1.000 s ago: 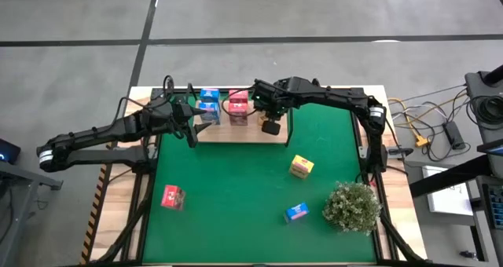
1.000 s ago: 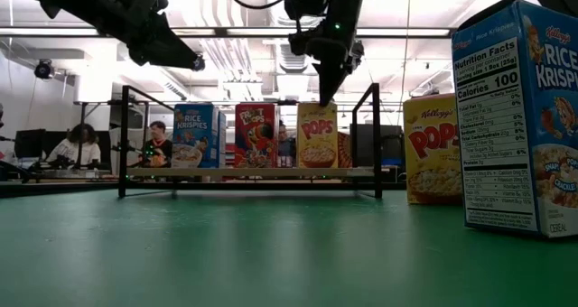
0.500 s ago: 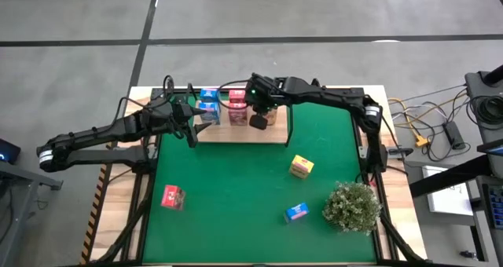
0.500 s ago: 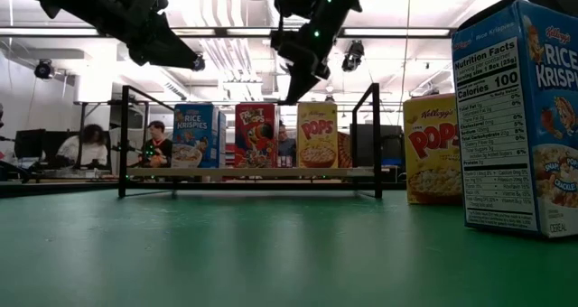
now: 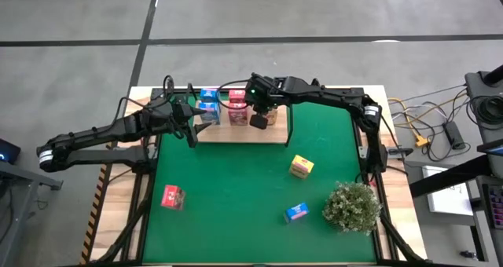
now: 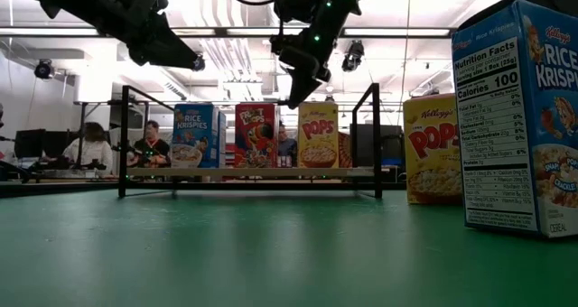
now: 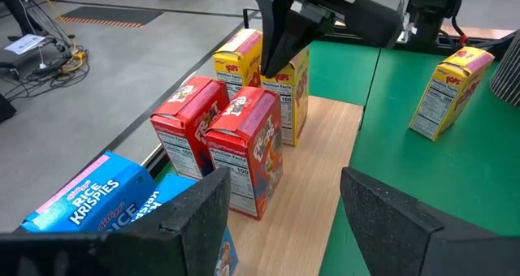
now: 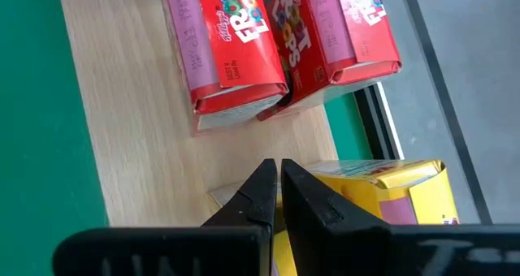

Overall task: Stack cereal on shelf
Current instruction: Put the top yellow cereal box on the shelf aligned with the other yellow cereal box, then put the red cereal box on the shelf aligned with the other red cereal box

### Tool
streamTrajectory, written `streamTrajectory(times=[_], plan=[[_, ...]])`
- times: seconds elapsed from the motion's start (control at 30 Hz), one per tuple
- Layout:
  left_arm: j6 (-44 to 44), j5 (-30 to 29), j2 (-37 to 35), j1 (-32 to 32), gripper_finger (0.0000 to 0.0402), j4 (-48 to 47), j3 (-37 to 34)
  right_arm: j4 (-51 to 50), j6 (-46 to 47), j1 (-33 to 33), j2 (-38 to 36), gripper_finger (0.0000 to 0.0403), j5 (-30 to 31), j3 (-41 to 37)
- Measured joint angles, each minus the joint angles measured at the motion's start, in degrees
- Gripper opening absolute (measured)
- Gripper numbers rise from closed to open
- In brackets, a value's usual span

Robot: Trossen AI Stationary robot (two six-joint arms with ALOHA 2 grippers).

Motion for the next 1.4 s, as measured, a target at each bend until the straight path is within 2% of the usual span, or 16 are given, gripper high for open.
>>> streamTrajectory(times=[0.33, 0.47, 0.57, 0.77, 0.97, 1.17, 1.27, 1.4], plan=[[-0.2, 0.0, 0.0, 0.0, 0.0217, 0.2, 0.0, -1.0, 2.8, 1.3, -3.7, 0.0013, -0.4, 0.0], [-4.4, 1.8, 0.0, -0.9, 0.0217, 0.5, -0.1, -2.1, 3.1, 4.0, -4.6, 0.0013, -0.6, 0.0], [-8.1, 6.0, -0.1, -4.6, 0.0217, 0.8, -0.7, -2.7, 4.5, 7.2, -5.2, 0.0013, -0.6, 0.0], [-9.8, 3.7, -0.2, -14.6, 0.0217, 5.8, -2.7, -4.8, 4.0, 13.8, -5.6, 0.0013, -0.7, 0.0], [-12.3, 3.0, -0.2, -21.0, 0.0217, 7.1, -1.7, -4.1, 1.1, 18.3, -5.7, 0.0013, -0.7, -0.6], [-15.0, -2.8, 0.0, -26.8, 0.0217, 6.8, -1.6, -1.4, 0.0, 19.3, -5.7, 0.0010, -0.6, -4.3], [-18.0, -3.2, 0.0, -29.0, 0.0217, 5.6, -1.6, -0.2, -0.3, 19.1, -5.7, 0.0009, -0.5, -6.3], [-24.4, -3.6, 0.3, -30.9, 0.0217, 1.0, -1.6, 9.1, -4.2, 18.8, -5.7, 0.0009, -0.7, -9.0]])
